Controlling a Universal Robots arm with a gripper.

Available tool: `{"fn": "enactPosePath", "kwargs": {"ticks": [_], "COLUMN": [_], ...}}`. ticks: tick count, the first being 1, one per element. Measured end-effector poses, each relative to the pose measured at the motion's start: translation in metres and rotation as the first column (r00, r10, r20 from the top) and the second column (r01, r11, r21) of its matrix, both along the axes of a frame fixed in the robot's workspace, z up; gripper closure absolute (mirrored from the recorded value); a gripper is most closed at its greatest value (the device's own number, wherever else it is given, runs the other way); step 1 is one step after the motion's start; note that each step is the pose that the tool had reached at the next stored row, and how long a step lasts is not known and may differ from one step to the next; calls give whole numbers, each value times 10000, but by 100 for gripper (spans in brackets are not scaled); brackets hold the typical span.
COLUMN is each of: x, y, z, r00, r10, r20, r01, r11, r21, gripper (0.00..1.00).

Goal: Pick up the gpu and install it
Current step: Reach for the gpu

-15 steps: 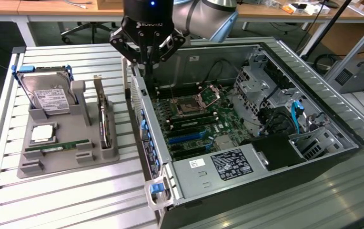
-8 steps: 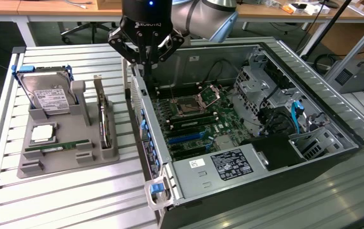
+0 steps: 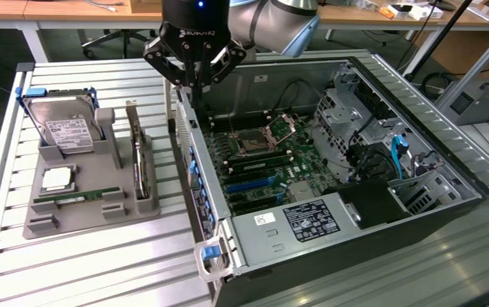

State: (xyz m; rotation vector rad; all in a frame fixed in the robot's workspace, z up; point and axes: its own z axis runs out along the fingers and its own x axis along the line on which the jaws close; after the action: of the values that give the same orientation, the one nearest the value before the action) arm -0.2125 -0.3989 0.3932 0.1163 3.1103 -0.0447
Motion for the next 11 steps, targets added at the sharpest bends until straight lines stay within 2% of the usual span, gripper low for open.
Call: {"fn": "enactPosePath", "kwargs": {"ticks": [11], "x": [-49], "y": [0], "z": [-1], "r00": [10000], "r10": [-1], "r20": [0], "r01": [1], "r11": [10000], "r21": [-20], "gripper": [89]}}
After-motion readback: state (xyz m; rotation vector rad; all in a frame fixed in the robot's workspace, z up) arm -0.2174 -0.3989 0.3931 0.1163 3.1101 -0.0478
